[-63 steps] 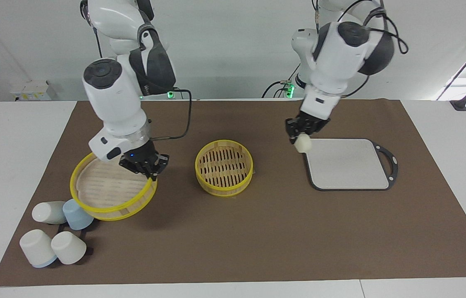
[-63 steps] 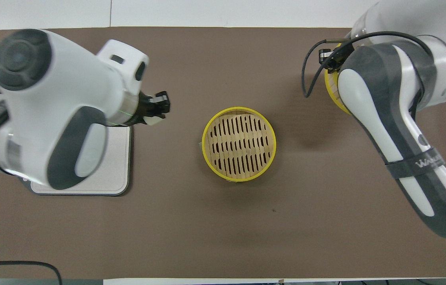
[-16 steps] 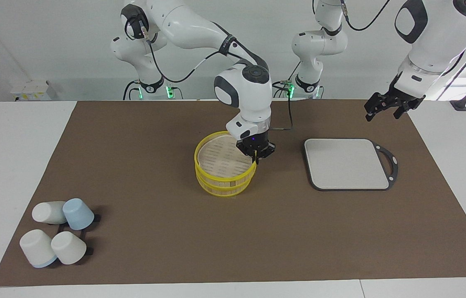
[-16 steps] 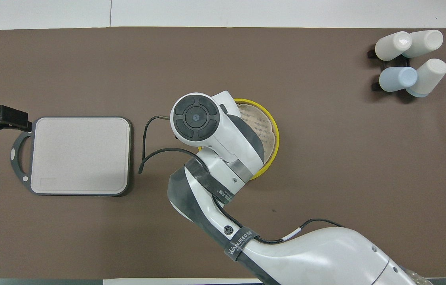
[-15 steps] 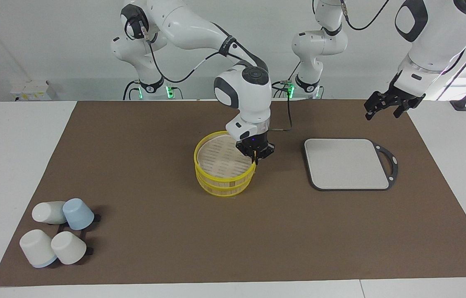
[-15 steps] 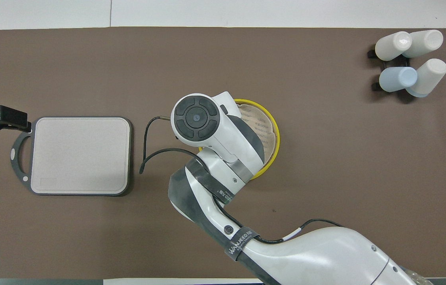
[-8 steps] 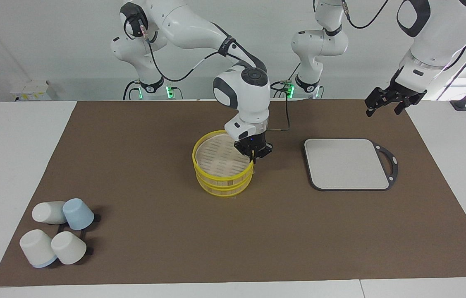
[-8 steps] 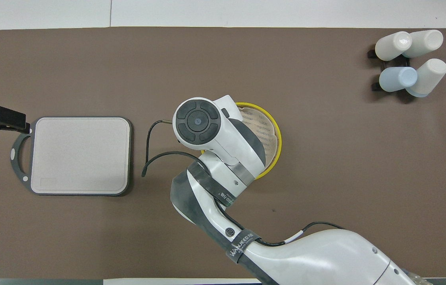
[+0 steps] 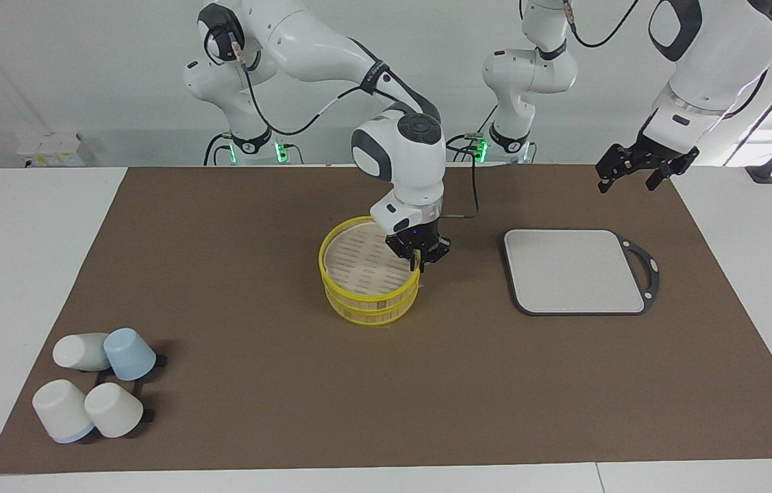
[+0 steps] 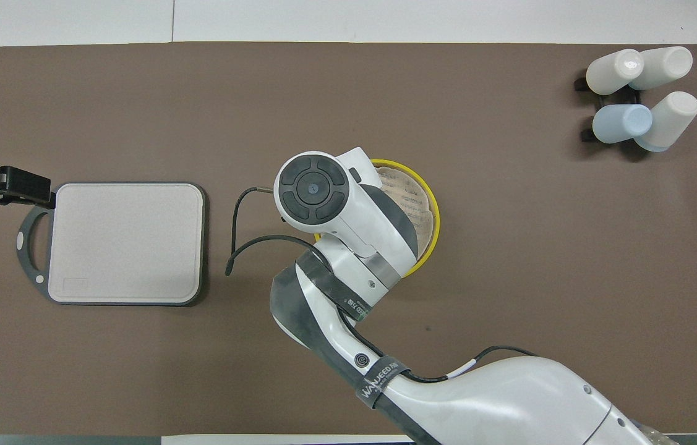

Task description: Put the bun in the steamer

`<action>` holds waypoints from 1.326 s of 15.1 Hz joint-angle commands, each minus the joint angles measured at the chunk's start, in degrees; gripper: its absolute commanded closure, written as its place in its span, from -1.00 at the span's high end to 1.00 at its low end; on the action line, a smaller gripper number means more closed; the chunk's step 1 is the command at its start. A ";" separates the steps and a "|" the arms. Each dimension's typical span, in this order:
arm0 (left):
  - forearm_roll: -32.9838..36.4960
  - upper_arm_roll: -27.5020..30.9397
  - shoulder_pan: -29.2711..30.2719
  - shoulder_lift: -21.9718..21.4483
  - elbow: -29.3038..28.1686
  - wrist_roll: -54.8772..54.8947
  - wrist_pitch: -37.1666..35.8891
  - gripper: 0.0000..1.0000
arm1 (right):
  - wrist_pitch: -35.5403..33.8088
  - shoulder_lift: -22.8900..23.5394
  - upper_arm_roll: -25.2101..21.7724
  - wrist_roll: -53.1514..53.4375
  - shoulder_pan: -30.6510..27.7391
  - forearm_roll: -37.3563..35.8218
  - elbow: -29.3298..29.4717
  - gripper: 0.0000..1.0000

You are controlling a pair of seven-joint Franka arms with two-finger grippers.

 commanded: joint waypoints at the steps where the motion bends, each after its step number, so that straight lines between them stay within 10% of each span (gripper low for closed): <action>1: -0.71 0.83 -0.44 -0.36 0.43 0.84 -0.68 1.00 | -1.37 -1.96 0.12 -1.55 -0.94 -0.99 -0.42 1.00; 12: -0.53 -0.58 -1.14 -0.36 0.52 1.54 -0.24 1.00 | -25.37 -18.91 -0.58 -49.25 -25.97 0.94 -0.66 1.00; 20: -0.62 -0.67 -1.05 -0.71 -0.01 2.33 -0.15 1.00 | -14.75 -30.35 -0.67 -54.46 -37.85 6.83 -17.99 1.00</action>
